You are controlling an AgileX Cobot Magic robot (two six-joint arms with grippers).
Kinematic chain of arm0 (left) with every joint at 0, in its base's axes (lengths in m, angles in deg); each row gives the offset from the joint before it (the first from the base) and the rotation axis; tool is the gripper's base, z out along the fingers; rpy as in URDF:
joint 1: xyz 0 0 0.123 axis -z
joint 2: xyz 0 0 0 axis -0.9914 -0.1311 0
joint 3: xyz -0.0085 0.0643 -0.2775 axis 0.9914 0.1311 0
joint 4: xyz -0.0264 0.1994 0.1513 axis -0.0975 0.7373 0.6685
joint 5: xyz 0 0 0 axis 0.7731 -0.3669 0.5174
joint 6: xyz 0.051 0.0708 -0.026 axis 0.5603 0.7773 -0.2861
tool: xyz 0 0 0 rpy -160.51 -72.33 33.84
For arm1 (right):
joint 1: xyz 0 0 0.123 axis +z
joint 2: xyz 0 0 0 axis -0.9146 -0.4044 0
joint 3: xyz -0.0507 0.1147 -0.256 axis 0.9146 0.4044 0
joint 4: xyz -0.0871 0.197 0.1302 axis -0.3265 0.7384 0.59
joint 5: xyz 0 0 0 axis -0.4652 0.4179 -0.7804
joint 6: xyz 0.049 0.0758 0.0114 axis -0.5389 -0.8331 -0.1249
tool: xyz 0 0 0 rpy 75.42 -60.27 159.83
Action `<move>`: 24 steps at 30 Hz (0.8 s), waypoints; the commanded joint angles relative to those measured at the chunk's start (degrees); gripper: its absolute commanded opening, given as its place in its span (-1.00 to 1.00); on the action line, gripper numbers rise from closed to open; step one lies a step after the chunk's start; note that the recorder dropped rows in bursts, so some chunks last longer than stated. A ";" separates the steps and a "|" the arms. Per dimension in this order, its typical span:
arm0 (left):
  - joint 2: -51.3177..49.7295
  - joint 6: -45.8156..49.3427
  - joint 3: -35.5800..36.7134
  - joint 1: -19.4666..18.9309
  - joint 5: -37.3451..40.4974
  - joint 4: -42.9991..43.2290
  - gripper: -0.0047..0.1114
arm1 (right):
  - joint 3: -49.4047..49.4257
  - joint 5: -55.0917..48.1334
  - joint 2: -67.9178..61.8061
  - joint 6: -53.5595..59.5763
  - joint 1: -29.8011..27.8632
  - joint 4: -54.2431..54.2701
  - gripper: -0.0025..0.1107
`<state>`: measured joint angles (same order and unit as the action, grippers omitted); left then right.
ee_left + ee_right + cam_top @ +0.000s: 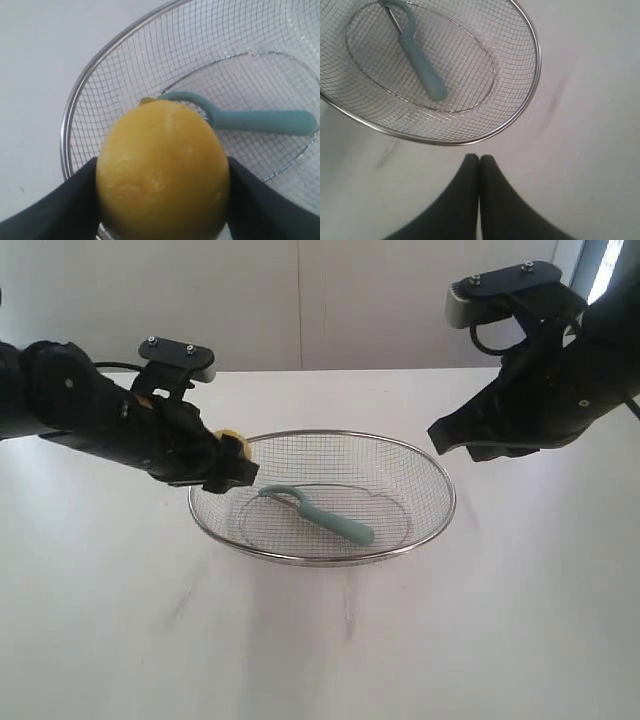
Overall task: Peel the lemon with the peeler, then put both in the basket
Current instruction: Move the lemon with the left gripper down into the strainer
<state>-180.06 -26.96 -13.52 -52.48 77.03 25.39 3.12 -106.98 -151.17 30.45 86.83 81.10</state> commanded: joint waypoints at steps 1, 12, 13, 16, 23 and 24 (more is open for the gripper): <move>-2.46 -1.66 -3.54 -0.01 0.61 -2.47 -0.92 | 0.22 0.35 0.49 -0.44 -0.10 -0.42 -0.96; -8.67 -1.52 -4.08 2.22 0.20 -2.69 -0.92 | 0.22 1.06 0.49 -0.44 -0.10 -0.42 -0.96; -9.06 -1.52 -4.08 2.47 -0.48 -2.69 -0.92 | 0.22 1.20 0.49 -0.44 -0.10 -0.42 -0.96; -9.50 -1.52 -4.08 2.76 -1.16 -2.69 -0.92 | 0.22 1.19 0.49 -0.44 -0.10 -0.32 -0.96; -10.27 -1.52 -4.08 2.76 -1.93 -2.69 -0.87 | 0.22 1.71 0.49 -0.44 -0.10 -0.34 -0.96; -10.54 -1.52 -4.08 2.76 -1.93 -2.69 -0.82 | 0.22 1.71 0.49 -0.44 -0.10 -0.34 -0.96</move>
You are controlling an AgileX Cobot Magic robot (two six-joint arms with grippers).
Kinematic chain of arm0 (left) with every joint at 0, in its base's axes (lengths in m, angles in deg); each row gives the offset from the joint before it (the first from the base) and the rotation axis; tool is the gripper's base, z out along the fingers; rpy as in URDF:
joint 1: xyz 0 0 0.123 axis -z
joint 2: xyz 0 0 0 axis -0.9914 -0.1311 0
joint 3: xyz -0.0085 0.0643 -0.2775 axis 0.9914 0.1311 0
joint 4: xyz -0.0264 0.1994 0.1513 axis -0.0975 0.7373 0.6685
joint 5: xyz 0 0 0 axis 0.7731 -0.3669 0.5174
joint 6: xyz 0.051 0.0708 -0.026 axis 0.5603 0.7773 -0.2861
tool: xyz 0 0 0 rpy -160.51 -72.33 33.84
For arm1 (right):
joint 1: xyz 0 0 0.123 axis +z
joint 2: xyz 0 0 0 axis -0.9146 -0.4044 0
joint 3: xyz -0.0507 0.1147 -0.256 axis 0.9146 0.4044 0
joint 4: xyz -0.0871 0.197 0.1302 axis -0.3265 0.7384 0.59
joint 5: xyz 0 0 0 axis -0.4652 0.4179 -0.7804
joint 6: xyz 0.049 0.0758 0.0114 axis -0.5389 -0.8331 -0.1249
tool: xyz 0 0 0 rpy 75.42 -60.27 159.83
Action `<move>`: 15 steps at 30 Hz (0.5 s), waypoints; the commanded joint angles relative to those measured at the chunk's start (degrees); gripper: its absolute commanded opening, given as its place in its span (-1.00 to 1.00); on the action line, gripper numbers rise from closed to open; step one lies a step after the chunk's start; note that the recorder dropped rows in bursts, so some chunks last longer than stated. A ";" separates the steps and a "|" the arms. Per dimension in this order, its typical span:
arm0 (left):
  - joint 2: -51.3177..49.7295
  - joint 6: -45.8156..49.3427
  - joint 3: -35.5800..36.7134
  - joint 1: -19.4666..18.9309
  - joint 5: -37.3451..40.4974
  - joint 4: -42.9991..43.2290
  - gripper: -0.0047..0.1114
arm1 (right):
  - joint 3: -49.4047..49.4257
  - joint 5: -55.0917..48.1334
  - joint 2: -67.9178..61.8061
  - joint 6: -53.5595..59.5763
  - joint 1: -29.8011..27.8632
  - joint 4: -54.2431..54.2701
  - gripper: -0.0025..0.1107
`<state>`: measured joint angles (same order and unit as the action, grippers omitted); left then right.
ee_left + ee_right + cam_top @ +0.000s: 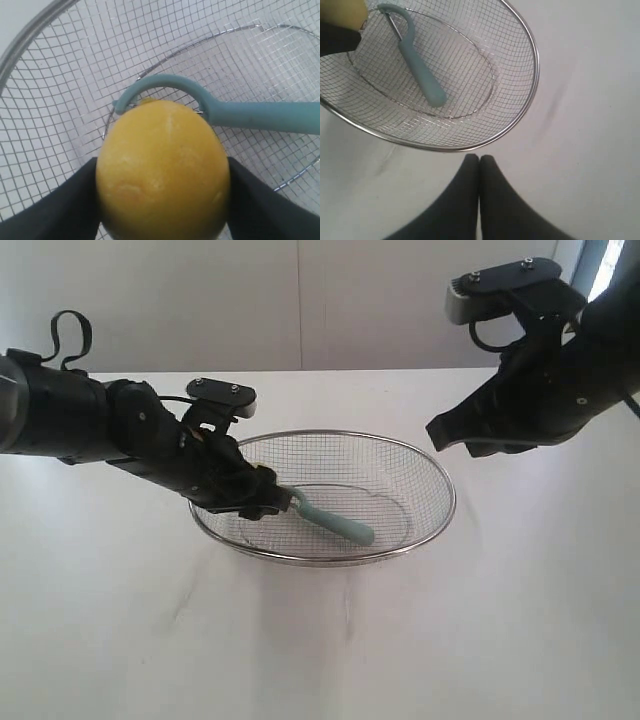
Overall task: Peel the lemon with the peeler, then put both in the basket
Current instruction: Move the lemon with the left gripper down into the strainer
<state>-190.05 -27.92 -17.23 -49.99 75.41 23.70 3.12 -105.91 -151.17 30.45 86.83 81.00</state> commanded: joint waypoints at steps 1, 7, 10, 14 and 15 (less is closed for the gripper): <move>-0.69 -0.55 -0.37 0.27 -0.31 -1.00 -0.75 | 0.22 0.64 0.49 -0.44 -0.10 -0.25 -0.96; -1.19 -0.43 -0.37 0.27 -0.31 -1.00 -0.30 | 0.22 0.89 0.49 -0.44 -0.10 -0.25 -0.96; -1.19 -0.43 -0.37 0.27 -0.54 -1.00 -0.14 | 0.22 0.89 0.49 -0.44 -0.10 -0.25 -0.96; -1.19 -0.43 -0.37 0.27 -0.54 -1.00 0.02 | 0.22 0.98 0.49 -0.44 -0.10 -0.25 -0.96; -1.19 -0.43 -0.37 0.27 -0.54 -1.00 0.06 | 0.22 0.98 0.49 -0.44 -0.10 -0.25 -0.96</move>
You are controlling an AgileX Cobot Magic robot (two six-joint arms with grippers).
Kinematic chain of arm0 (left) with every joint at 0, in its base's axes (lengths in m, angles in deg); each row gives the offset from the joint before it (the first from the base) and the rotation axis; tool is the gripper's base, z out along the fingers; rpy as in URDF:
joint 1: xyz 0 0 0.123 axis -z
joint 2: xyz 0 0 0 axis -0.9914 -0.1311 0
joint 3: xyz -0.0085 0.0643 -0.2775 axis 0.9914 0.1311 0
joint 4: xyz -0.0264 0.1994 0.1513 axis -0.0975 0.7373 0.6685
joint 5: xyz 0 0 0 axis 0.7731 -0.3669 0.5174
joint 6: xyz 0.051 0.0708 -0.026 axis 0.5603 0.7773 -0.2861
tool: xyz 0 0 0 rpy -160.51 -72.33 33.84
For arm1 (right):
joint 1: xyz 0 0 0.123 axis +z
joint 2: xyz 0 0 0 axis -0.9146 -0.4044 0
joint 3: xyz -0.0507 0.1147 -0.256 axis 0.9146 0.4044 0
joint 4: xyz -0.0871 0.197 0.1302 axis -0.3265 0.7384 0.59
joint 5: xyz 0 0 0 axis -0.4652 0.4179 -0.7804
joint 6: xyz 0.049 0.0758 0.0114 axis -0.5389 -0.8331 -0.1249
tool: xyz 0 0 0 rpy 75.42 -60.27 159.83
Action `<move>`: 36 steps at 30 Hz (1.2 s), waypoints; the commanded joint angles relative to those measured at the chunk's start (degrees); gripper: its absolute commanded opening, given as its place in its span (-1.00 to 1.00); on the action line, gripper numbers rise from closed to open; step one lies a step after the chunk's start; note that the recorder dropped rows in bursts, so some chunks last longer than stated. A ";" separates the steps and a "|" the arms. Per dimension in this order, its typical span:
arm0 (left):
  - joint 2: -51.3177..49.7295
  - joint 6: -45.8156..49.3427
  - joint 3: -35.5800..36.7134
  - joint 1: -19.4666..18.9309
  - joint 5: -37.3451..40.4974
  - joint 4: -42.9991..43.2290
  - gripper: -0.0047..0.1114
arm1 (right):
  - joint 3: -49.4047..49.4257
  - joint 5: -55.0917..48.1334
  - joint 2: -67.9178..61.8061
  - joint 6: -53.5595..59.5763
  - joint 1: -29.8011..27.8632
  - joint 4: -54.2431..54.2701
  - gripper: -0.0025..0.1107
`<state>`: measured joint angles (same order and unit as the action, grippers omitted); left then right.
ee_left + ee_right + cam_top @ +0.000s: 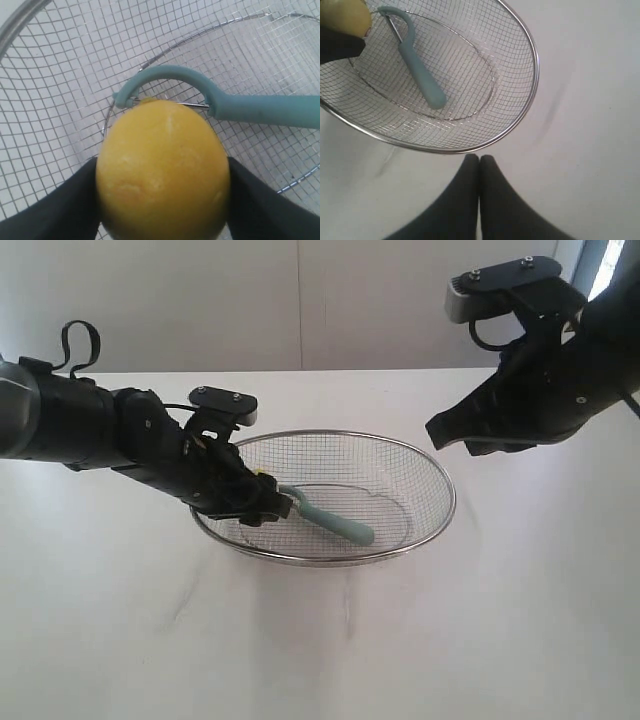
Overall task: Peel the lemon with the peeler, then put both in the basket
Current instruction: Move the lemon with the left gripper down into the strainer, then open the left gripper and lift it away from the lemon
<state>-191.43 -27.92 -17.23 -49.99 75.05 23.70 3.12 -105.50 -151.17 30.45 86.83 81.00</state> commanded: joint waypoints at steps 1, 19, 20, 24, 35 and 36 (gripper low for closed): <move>0.19 -0.43 -0.37 0.27 -0.18 -1.00 0.10 | 0.22 0.57 0.49 -0.44 -0.10 -0.25 -0.96; 0.99 -0.33 -11.65 0.17 21.04 1.58 0.13 | 0.22 0.39 0.49 -0.34 -0.10 -0.25 -0.96; 1.93 -0.33 -12.90 0.17 23.75 2.24 -0.01 | 0.22 0.39 0.49 -0.34 -0.10 -0.25 -0.96; 7.27 -0.33 -14.61 0.17 32.96 9.44 -0.54 | 0.22 0.39 0.49 -0.34 -0.10 -0.25 -0.96; 21.11 -0.54 -14.87 0.17 57.37 14.87 -0.92 | 0.22 1.34 0.49 -0.34 -0.10 -0.25 -0.96; 24.00 -0.54 -14.87 0.17 58.96 13.32 -0.92 | 0.22 1.46 0.49 -0.34 -0.10 -0.25 -0.96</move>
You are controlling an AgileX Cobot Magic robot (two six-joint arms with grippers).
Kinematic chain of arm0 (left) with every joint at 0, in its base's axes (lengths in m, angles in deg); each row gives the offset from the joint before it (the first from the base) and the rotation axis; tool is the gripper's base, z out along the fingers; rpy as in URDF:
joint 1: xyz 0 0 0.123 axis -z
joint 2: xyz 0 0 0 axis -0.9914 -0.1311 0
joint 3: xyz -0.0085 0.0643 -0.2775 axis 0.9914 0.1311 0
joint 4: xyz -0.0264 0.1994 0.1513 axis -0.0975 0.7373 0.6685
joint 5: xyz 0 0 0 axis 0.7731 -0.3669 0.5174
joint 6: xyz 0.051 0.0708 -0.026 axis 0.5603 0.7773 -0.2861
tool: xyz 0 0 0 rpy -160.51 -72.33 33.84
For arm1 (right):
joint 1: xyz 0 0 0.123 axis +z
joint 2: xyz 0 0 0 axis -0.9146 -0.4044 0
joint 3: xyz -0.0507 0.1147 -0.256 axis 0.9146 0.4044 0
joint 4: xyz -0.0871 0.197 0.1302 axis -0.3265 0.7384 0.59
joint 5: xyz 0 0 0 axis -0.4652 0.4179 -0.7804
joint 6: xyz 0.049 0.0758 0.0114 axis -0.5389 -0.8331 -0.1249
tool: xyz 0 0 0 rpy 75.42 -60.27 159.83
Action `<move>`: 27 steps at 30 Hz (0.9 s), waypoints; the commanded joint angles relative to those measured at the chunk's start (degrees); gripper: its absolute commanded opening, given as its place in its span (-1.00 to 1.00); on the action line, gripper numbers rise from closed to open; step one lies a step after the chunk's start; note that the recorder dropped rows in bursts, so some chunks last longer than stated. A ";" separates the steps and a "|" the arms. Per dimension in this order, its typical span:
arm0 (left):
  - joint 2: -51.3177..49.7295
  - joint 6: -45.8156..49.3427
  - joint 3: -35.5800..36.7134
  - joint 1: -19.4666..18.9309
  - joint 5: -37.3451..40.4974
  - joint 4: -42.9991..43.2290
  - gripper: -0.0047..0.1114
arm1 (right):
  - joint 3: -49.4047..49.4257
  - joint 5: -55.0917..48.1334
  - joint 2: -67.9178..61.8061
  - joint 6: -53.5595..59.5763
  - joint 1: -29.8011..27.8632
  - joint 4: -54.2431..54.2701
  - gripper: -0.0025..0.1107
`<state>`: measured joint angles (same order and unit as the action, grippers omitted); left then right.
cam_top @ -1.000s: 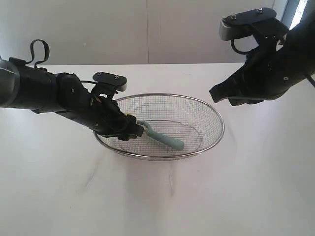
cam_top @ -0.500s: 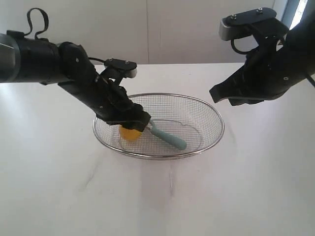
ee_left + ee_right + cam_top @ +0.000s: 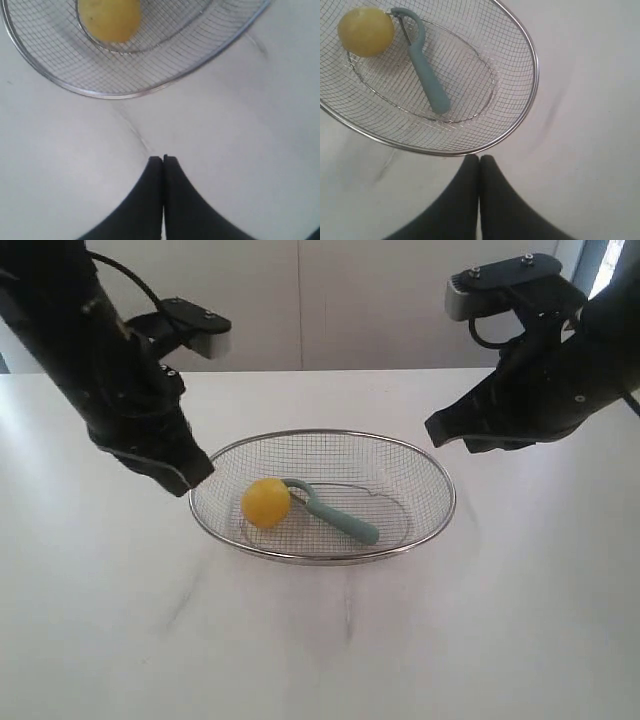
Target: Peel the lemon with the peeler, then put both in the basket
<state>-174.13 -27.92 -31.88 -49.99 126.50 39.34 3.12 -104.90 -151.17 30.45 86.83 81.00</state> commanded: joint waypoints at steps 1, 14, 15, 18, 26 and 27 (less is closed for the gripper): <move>8.69 -0.54 -0.22 0.17 8.24 -3.49 -0.92 | 0.22 0.86 0.49 -0.34 -0.10 -0.25 -0.96; 42.81 -0.87 13.61 0.17 6.75 -16.89 -0.92 | 0.22 0.75 0.49 -0.34 -0.10 -0.08 -0.96; 45.28 -1.01 14.97 0.17 6.70 -18.23 -0.92 | 0.22 0.75 0.49 -0.34 -0.10 -0.08 -0.96; 51.01 -1.15 20.13 0.17 5.33 -21.72 -0.92 | 0.22 0.85 0.49 -0.34 -0.10 0.57 -0.96; 54.74 -0.86 26.15 0.17 2.65 -19.39 -0.92 | 0.22 0.96 0.49 -0.34 -0.10 3.04 -0.96; 54.74 -0.77 26.15 0.17 2.65 -19.00 -0.92 | 0.22 0.86 0.49 -0.34 -0.10 3.02 -0.96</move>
<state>-119.75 -28.74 -6.25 -49.99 129.44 19.94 3.12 -104.38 -151.17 30.45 86.83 83.82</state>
